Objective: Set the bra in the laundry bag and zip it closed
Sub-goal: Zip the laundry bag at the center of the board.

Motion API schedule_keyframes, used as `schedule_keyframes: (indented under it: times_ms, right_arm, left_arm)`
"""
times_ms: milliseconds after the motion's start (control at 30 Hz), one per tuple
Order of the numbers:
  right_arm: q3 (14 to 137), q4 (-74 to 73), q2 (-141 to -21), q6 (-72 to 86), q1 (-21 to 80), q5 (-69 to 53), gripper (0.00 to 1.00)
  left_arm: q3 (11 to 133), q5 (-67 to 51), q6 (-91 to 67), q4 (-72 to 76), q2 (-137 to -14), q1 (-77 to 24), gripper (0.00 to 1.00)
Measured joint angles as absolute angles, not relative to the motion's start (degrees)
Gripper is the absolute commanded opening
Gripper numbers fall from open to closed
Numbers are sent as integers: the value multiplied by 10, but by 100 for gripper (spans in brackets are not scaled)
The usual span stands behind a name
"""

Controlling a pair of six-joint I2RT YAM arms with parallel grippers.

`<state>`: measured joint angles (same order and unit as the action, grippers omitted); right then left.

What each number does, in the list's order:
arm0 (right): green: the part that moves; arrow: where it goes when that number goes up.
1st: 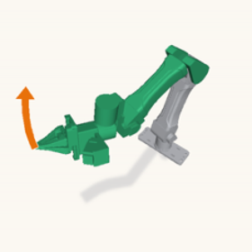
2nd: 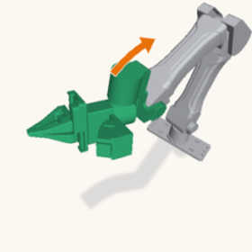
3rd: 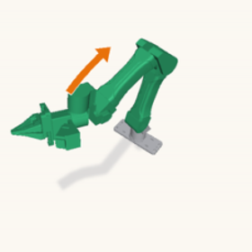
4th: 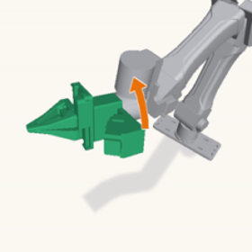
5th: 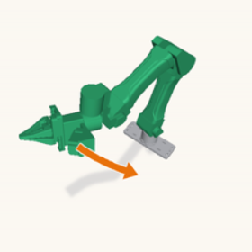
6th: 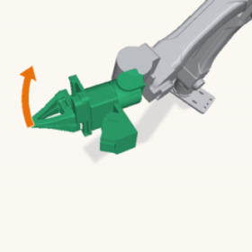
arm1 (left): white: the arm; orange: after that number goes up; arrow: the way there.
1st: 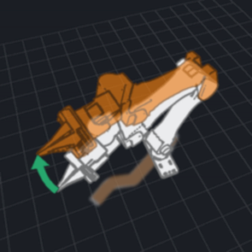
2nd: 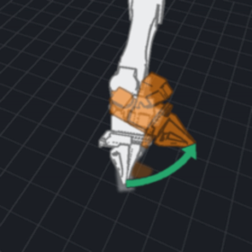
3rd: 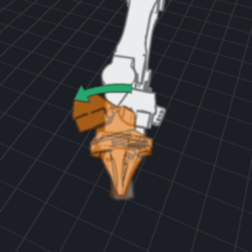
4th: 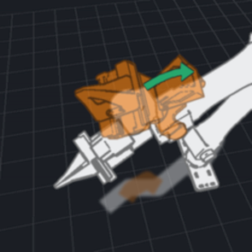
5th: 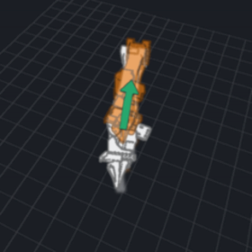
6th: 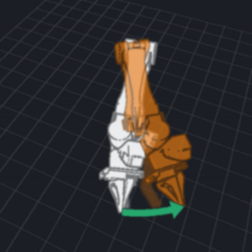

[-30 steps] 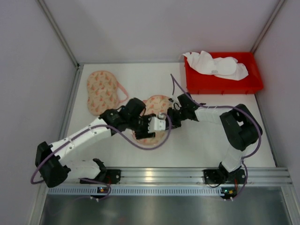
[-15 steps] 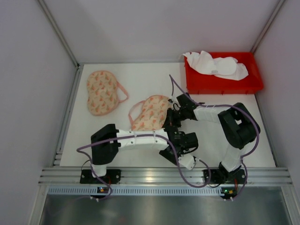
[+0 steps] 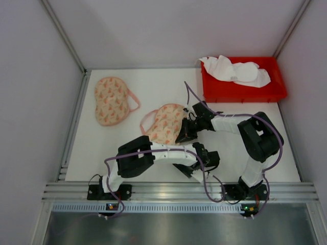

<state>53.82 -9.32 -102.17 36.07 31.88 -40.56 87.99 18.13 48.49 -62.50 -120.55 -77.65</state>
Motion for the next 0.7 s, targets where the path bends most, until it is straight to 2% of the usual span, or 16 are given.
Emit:
schedule_keyframes:
  times_ms: [300, 600, 700]
  right_arm:
    - [538, -95, -1022, 359, 319, -406, 0]
    - [538, -95, -1022, 356, 319, -406, 0]
    - [538, -95, -1022, 355, 319, -406, 0]
  left_arm:
    - [880, 213, 498, -627, -1229, -775, 54]
    - [880, 229, 508, -628, -1240, -768, 47]
    - [876, 235, 511, -628, -1240, -766, 42]
